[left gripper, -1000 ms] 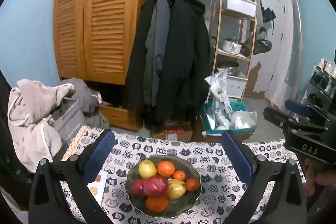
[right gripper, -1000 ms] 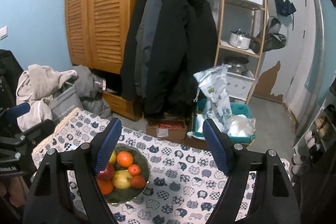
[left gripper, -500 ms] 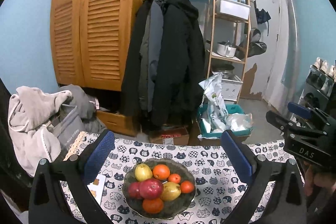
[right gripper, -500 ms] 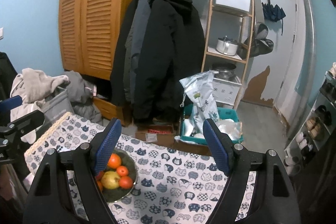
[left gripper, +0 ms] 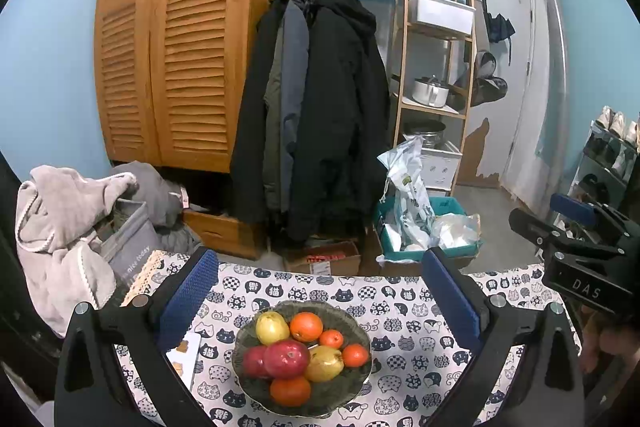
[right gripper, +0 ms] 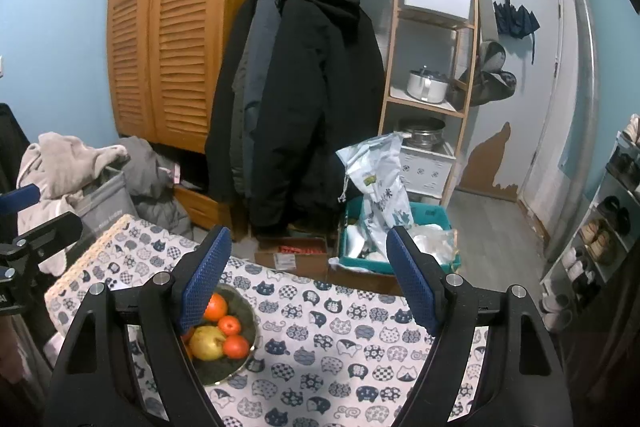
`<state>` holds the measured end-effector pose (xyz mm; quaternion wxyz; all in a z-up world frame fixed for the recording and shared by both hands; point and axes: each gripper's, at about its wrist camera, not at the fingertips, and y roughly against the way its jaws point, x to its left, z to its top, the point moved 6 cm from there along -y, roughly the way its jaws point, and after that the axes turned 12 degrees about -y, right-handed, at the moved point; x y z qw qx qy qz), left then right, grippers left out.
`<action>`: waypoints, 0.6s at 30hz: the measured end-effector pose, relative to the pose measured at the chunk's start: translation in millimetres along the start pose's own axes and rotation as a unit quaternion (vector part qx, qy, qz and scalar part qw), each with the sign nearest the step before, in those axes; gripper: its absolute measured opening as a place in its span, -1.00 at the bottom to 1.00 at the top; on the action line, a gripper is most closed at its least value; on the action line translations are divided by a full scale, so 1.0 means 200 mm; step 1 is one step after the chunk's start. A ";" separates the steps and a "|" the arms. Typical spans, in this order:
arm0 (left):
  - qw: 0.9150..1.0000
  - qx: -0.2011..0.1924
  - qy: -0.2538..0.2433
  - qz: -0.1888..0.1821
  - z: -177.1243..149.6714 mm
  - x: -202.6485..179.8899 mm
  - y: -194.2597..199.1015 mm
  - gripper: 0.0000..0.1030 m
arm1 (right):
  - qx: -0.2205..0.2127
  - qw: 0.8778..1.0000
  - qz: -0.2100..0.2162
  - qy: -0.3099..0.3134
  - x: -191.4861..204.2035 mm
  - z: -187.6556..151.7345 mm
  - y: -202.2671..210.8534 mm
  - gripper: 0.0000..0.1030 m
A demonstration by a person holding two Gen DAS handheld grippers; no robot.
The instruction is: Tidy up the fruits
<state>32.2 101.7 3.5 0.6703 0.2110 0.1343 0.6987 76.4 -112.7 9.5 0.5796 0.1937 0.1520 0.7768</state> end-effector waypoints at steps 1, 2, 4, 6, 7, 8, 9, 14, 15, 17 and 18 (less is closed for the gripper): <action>1.000 0.000 0.000 0.000 0.00 0.00 0.00 0.99 | 0.000 1.000 0.000 0.000 0.00 0.00 0.00 0.53; 1.000 0.000 -0.001 0.000 0.00 0.00 0.00 0.99 | -0.001 1.000 0.000 0.000 0.00 0.00 0.00 0.53; 1.000 0.001 0.000 0.000 0.00 0.00 0.00 0.99 | 0.000 1.000 0.000 0.000 0.00 0.00 0.00 0.53; 1.000 0.001 0.000 0.000 0.00 0.00 0.00 0.99 | 0.000 1.000 0.000 -0.001 0.00 0.00 0.00 0.53; 1.000 0.000 0.000 0.000 0.00 0.00 0.00 0.99 | 0.000 1.000 0.000 -0.001 0.00 0.00 0.00 0.53; 1.000 0.000 -0.001 0.000 0.00 -0.01 0.00 0.99 | 0.000 1.000 0.000 0.000 0.00 0.00 0.00 0.53; 1.000 0.000 -0.001 0.000 0.00 -0.01 0.00 0.99 | 0.000 1.000 0.000 0.000 0.00 0.00 0.00 0.53; 1.000 0.001 0.000 0.000 0.00 -0.01 0.00 0.99 | 0.000 1.000 0.001 0.000 0.00 0.00 0.00 0.53; 1.000 0.001 -0.001 0.000 0.00 -0.01 0.00 0.99 | 0.000 1.000 0.000 0.000 0.00 0.00 0.00 0.53; 1.000 0.001 -0.001 0.000 0.00 -0.01 0.00 0.99 | 0.000 1.000 0.000 0.000 0.00 0.00 0.00 0.53; 1.000 0.001 -0.001 0.000 0.00 0.00 0.00 0.99 | 0.000 1.000 0.000 0.000 0.00 0.00 0.00 0.53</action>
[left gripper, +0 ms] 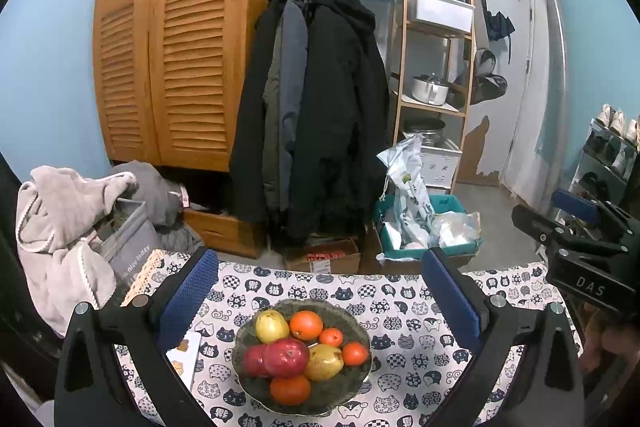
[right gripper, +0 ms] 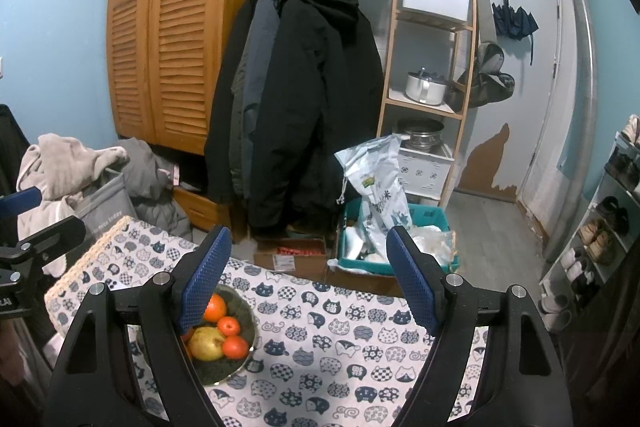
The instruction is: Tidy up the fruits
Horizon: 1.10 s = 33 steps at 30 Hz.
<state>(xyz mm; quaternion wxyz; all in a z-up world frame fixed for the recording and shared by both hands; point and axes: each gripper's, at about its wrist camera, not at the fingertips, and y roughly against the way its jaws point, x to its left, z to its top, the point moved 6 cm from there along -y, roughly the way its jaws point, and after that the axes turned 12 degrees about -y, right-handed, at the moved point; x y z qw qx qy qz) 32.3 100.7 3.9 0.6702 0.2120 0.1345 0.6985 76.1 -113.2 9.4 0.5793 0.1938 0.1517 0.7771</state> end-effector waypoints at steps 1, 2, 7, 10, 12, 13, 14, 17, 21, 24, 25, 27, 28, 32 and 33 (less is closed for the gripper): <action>1.000 0.000 0.000 0.000 0.00 0.00 0.00 0.99 | 0.000 1.000 0.000 0.000 0.00 0.00 0.00 0.53; 1.000 -0.001 0.000 0.001 0.00 0.00 0.00 0.99 | 0.000 1.000 0.000 0.000 0.00 0.00 0.00 0.53; 1.000 0.000 0.001 0.001 0.00 0.00 0.00 0.99 | 0.000 1.000 0.000 0.000 0.00 0.00 0.00 0.53; 1.000 0.000 0.001 0.001 0.00 0.00 0.00 0.99 | -0.001 1.000 0.000 0.000 0.00 0.00 0.00 0.53; 1.000 0.000 0.001 0.001 0.00 0.00 -0.01 0.99 | 0.000 1.000 0.000 0.000 0.00 0.00 0.00 0.53; 1.000 0.000 0.001 0.001 0.00 0.00 -0.01 0.99 | 0.000 1.000 0.000 0.000 0.00 0.00 0.00 0.53; 1.000 0.001 0.001 0.001 0.00 0.00 -0.01 0.99 | 0.000 1.000 0.000 0.000 0.00 0.00 0.00 0.53; 1.000 0.001 0.001 0.003 -0.01 -0.01 -0.01 0.99 | -0.001 1.000 0.000 0.000 0.00 0.00 0.00 0.53; 1.000 0.008 0.000 0.009 -0.02 -0.01 -0.01 0.99 | -0.001 1.000 -0.001 0.000 0.00 -0.01 0.00 0.53; 1.000 0.011 0.003 0.019 -0.03 0.01 0.00 0.99 | -0.001 1.000 0.000 0.001 0.00 -0.01 0.00 0.53; 1.000 0.012 0.003 0.020 -0.03 0.01 0.00 0.99 | -0.001 1.000 -0.001 0.001 0.00 -0.01 0.00 0.53; 1.000 0.012 0.000 0.027 -0.03 0.01 0.01 0.99 | -0.001 1.000 0.000 0.000 0.00 -0.01 0.00 0.53; 0.999 0.012 -0.003 0.031 -0.03 0.01 0.01 0.99 | -0.001 1.000 -0.001 0.000 0.00 -0.01 0.00 0.53; 0.999 0.011 -0.009 0.034 -0.03 0.01 0.02 0.99 | 0.001 1.000 -0.001 0.002 0.00 -0.01 0.00 0.53; 0.999 0.012 -0.008 0.031 -0.02 0.01 0.02 0.99 | 0.000 1.000 -0.001 0.001 0.01 -0.01 0.00 0.53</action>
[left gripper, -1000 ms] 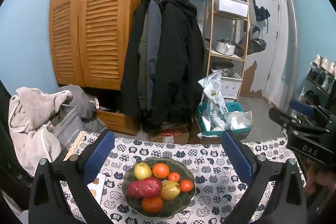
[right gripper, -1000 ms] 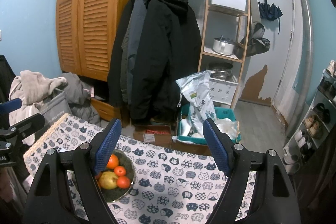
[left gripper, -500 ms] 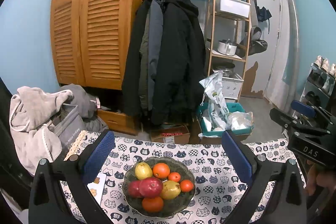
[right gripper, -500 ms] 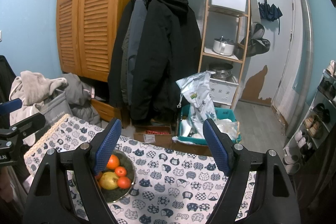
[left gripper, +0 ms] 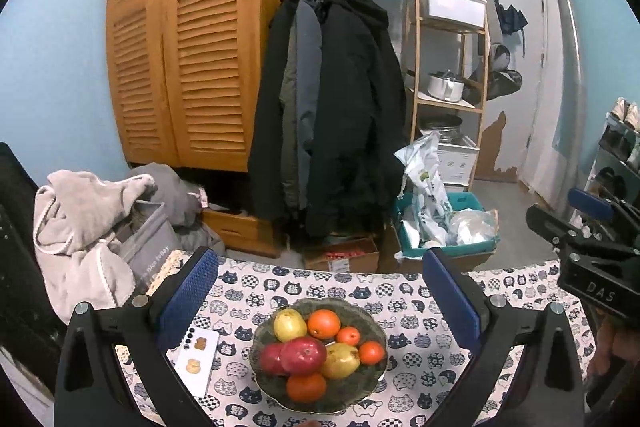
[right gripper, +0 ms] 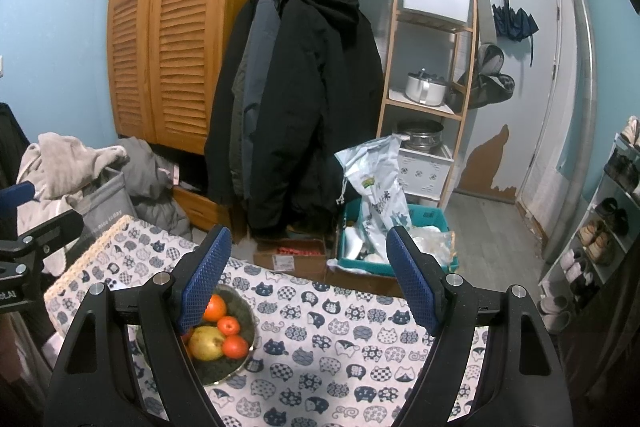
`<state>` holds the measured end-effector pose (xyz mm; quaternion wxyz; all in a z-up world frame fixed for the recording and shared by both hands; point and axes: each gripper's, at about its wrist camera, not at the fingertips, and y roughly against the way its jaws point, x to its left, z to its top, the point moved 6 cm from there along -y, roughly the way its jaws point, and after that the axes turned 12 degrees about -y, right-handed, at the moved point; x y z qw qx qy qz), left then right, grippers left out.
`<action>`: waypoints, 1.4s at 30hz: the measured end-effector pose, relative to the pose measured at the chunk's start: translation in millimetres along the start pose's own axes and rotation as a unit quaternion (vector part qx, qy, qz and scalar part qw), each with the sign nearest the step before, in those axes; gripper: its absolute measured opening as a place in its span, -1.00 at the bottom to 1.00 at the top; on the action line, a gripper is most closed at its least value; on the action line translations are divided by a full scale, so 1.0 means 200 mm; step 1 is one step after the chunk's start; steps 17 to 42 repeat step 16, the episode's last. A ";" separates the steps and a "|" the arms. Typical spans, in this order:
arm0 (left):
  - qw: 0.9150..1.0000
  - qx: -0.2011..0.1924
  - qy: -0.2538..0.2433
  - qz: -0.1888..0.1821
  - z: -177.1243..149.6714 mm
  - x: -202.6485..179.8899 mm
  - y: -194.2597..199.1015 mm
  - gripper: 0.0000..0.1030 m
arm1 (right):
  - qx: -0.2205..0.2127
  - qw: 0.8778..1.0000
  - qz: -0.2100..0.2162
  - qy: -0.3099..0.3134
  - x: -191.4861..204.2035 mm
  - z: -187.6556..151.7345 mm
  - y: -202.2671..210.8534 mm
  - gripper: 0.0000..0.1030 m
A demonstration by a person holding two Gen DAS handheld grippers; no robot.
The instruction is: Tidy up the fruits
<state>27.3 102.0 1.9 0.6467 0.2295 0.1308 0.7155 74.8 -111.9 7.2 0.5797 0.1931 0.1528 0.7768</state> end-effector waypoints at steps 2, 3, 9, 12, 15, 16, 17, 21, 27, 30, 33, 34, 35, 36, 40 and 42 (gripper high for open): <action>1.000 0.002 0.002 -0.006 0.00 0.00 0.00 0.99 | 0.001 1.000 0.000 0.001 -0.01 0.01 0.00 0.53; 1.000 0.003 0.003 -0.008 0.00 0.00 0.00 0.99 | 0.002 1.000 -0.001 0.002 -0.02 0.01 0.00 0.53; 1.000 -0.002 0.002 0.000 0.01 0.00 0.00 0.99 | 0.002 1.000 -0.002 0.001 -0.02 0.02 0.00 0.53; 1.000 -0.001 -0.001 0.004 0.01 0.00 0.00 0.99 | 0.001 1.000 -0.002 0.002 -0.02 0.02 0.00 0.53; 1.000 0.003 -0.002 0.005 0.02 0.00 0.00 0.99 | 0.001 1.000 -0.001 0.002 -0.02 0.02 0.00 0.53; 1.000 0.004 -0.002 0.006 0.01 0.00 -0.01 0.99 | 0.002 1.000 -0.001 0.002 -0.03 0.02 0.00 0.53; 1.000 0.004 -0.002 0.006 0.01 0.00 -0.01 0.99 | 0.002 1.000 -0.001 0.002 -0.03 0.02 0.00 0.53; 1.000 0.004 -0.002 0.006 0.01 0.00 -0.01 0.99 | 0.002 1.000 -0.001 0.002 -0.03 0.02 0.00 0.53; 1.000 0.004 -0.002 0.006 0.01 0.00 -0.01 0.99 | 0.002 1.000 -0.001 0.002 -0.03 0.02 0.00 0.53; 1.000 0.004 -0.002 0.006 0.01 0.00 -0.01 0.99 | 0.002 1.000 -0.001 0.002 -0.03 0.02 0.00 0.53; 1.000 0.004 -0.002 0.006 0.01 0.00 -0.01 0.99 | 0.002 1.000 -0.001 0.002 -0.03 0.02 0.00 0.53; 1.000 0.004 -0.002 0.006 0.01 0.00 -0.01 0.99 | 0.002 1.000 -0.001 0.002 -0.03 0.02 0.00 0.53; 1.000 0.004 -0.002 0.006 0.01 0.00 -0.01 0.99 | 0.002 1.000 -0.001 0.002 -0.03 0.02 0.00 0.53; 1.000 0.004 -0.002 0.006 0.01 0.00 -0.01 0.99 | 0.002 1.000 -0.001 0.002 -0.03 0.02 0.00 0.53; 1.000 0.004 -0.002 0.006 0.01 0.00 -0.01 0.99 | 0.002 1.000 -0.001 0.002 -0.03 0.02 0.00 0.53; 1.000 0.004 -0.002 0.006 0.01 0.00 -0.01 0.99 | 0.002 1.000 -0.001 0.002 -0.03 0.02 0.00 0.53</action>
